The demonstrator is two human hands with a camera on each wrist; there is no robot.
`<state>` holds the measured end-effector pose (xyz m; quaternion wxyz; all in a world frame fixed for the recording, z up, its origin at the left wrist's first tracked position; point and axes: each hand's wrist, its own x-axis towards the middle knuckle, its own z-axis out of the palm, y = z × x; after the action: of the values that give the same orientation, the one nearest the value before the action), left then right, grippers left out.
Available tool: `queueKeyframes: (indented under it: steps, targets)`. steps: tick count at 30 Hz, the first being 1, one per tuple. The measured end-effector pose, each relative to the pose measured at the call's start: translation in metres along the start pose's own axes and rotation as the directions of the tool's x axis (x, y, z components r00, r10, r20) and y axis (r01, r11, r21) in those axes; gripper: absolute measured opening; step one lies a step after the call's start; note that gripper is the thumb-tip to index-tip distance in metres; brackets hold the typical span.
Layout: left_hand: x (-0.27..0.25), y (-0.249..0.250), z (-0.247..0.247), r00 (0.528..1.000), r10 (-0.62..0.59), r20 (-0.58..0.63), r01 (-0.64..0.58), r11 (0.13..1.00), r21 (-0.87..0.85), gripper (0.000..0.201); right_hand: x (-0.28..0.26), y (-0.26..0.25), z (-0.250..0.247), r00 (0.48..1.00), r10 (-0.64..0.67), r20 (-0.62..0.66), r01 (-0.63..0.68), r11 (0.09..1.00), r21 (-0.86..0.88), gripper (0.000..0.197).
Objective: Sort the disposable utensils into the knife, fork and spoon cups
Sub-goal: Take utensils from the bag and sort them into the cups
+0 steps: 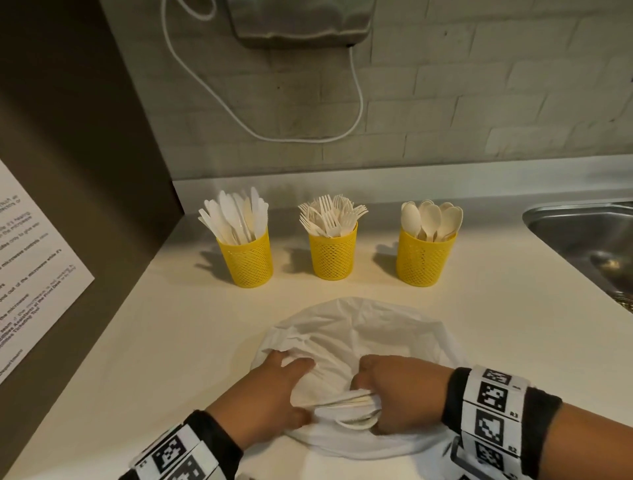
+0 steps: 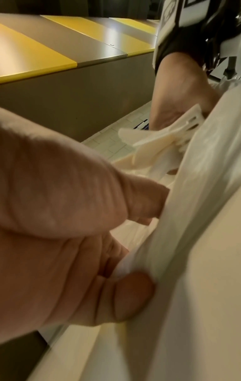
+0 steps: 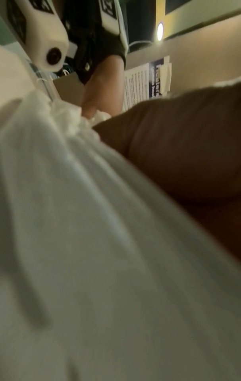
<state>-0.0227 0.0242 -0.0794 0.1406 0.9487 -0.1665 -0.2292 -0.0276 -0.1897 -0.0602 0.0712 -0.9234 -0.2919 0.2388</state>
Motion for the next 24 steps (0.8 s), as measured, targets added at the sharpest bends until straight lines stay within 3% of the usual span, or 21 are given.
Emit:
queueKeyframes:
  steps: [6, 8, 11, 14, 15, 17, 20, 22, 24]
  targets:
    - [0.003, 0.000, -0.002, 0.999, -0.030, 0.026, 0.030, 1.000, 0.001, 0.081, -0.003, -0.010, 0.002, 0.997, -0.029, 0.066, 0.045, 0.962, -0.269, 0.030]
    - [0.003, 0.000, -0.003, 0.999, -0.037, 0.035, 0.037, 0.999, -0.017, 0.084, -0.004, -0.009, 0.004, 0.996, -0.045, 0.077, 0.065, 0.958, -0.278, 0.030]
    - [0.003, -0.003, -0.002, 1.000, -0.024, 0.020, 0.025, 0.999, -0.023, 0.083, -0.009, 0.001, -0.004, 0.999, -0.034, -0.037, 0.033, 0.999, -0.039, 0.031]
    - [0.003, -0.003, -0.002, 0.999, -0.025, 0.024, 0.026, 0.999, -0.026, 0.083, -0.015, 0.014, -0.020, 0.950, 0.046, -0.308, 0.056, 0.948, 0.314, 0.017]
    - [0.004, -0.002, -0.002, 0.999, -0.033, 0.027, 0.034, 0.999, -0.017, 0.082, -0.016, 0.018, -0.025, 0.911, 0.097, -0.401, 0.092, 0.900, 0.425, 0.013]
    - [0.004, -0.001, -0.002, 0.998, -0.047, 0.029, 0.047, 0.999, -0.004, 0.082, -0.020, 0.026, -0.035, 0.813, 0.234, -0.533, 0.237, 0.702, 0.671, 0.018]
    - [0.004, 0.001, -0.003, 0.998, -0.058, 0.031, 0.059, 0.998, -0.006, 0.083, -0.017, 0.030, -0.044, 0.642, 0.372, -0.671, 0.551, 0.385, 0.741, 0.020]
    - [0.005, 0.004, -0.003, 0.997, -0.069, 0.019, 0.069, 0.998, -0.001, 0.083, -0.007, 0.022, -0.044, 0.613, 0.374, -0.696, 0.659, 0.243, 0.711, 0.028]
    - [0.009, 0.007, -0.003, 0.997, -0.079, 0.002, 0.079, 0.997, 0.000, 0.081, 0.006, 0.009, -0.035, 0.668, 0.349, -0.657, 0.624, 0.219, 0.750, 0.037]
